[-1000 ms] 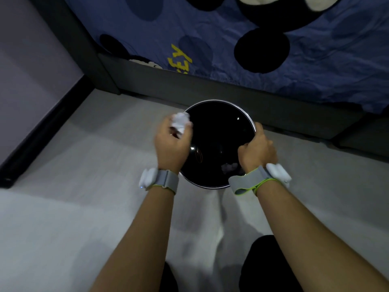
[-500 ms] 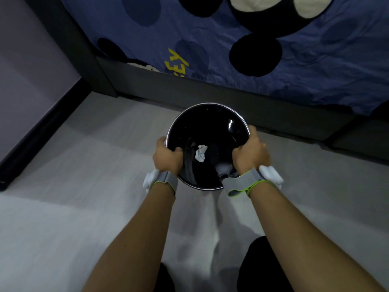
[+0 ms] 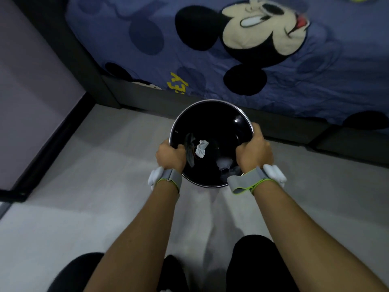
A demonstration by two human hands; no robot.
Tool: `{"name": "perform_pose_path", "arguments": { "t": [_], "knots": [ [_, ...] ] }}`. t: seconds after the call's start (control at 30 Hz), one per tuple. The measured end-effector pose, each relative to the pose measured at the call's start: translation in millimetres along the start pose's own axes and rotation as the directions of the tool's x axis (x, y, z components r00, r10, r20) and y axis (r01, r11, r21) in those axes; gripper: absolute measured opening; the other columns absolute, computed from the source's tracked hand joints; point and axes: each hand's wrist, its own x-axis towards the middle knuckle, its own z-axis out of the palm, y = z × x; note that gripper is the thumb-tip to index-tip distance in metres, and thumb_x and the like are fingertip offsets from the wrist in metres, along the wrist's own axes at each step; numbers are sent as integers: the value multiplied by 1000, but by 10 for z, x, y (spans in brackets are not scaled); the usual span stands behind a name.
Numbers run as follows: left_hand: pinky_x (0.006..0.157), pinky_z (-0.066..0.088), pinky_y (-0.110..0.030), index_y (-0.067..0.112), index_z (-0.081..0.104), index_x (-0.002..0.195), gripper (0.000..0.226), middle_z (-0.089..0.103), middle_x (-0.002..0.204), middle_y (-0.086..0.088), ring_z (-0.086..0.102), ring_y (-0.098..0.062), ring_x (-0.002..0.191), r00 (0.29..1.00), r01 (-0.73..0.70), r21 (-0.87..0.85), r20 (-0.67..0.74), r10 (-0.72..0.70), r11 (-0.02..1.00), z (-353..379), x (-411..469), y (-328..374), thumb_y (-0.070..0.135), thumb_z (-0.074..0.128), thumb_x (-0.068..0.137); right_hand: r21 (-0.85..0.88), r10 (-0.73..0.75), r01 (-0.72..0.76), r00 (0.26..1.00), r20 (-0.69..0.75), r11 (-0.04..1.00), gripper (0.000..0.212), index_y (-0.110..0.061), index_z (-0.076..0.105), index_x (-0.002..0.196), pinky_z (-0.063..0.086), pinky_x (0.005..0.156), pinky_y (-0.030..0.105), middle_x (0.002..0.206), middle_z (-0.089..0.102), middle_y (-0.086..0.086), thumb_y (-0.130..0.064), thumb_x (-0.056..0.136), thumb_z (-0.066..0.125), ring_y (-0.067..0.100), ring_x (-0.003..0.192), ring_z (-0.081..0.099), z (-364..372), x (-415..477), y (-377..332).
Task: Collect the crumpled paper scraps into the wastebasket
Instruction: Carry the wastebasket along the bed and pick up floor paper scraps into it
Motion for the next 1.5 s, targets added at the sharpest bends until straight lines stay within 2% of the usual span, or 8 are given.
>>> {"name": "perform_pose_path", "arguments": {
  "t": [0.23,0.47,0.67,0.77,1.03,1.13,1.33,1.5],
  "knots": [
    [73,49,-39,2,67,93,19,69,91,-22,63,-42,88,998,-58,-12,-12,58,998,-1030,-442,1353,16,59,82,69,62,-57,996,-63,996,49,-30,49,124,38,64,36,97,65,21,-5,82,47,44,87,59,-1407,-326,-853],
    [62,38,-29,5,61,77,15,65,76,-18,60,-38,76,980,-197,-82,-3,198,977,-2373,-1348,2958,19,55,77,161,100,-76,984,-146,984,53,-32,49,127,41,69,39,104,64,22,-6,80,49,45,94,58,-3352,-912,-1764],
    [70,49,-40,9,57,74,14,65,82,-20,58,-42,83,950,-306,-110,23,311,946,-3215,-2203,3913,21,52,80,232,112,-66,976,-188,970,53,-30,45,135,40,71,41,116,62,22,-9,86,50,43,104,55,-4779,-1453,-2056],
    [65,42,-34,13,51,70,12,62,75,-16,59,-39,81,931,-353,-140,49,362,925,-3464,-2577,4135,17,53,82,246,110,-54,969,-219,968,57,-30,44,136,45,78,45,114,62,22,-8,84,49,45,104,55,-5258,-1735,-2065],
    [67,40,-32,5,62,87,15,66,86,-21,61,-38,84,829,-521,-198,115,548,830,-3682,-3300,4463,15,52,83,330,206,-83,910,-359,940,58,-31,48,133,45,77,41,112,64,20,-7,81,51,43,102,55,-6008,-2361,-1857],
    [66,35,-30,14,53,75,8,56,73,-8,54,-32,76,782,-559,-216,183,596,800,-3660,-3547,4542,12,52,83,373,265,-102,869,-417,922,57,-32,50,131,46,77,41,110,65,20,-7,79,52,43,100,56,-6169,-2548,-1660],
    [60,26,-30,23,35,62,31,39,56,6,38,-23,63,654,-633,-279,304,692,722,-3373,-4285,4765,10,53,83,417,366,-134,753,-547,899,52,-28,53,125,41,70,36,105,68,16,-9,77,53,42,96,57,-6590,-2885,-1019],
    [63,36,-33,15,49,77,6,56,73,-13,52,-35,73,556,-667,-331,377,741,668,-2941,-5028,4988,18,52,80,450,444,-168,643,-624,877,53,-29,53,125,46,77,41,101,68,15,-11,76,51,42,95,57,-7076,-2993,-370]
  ]
}}
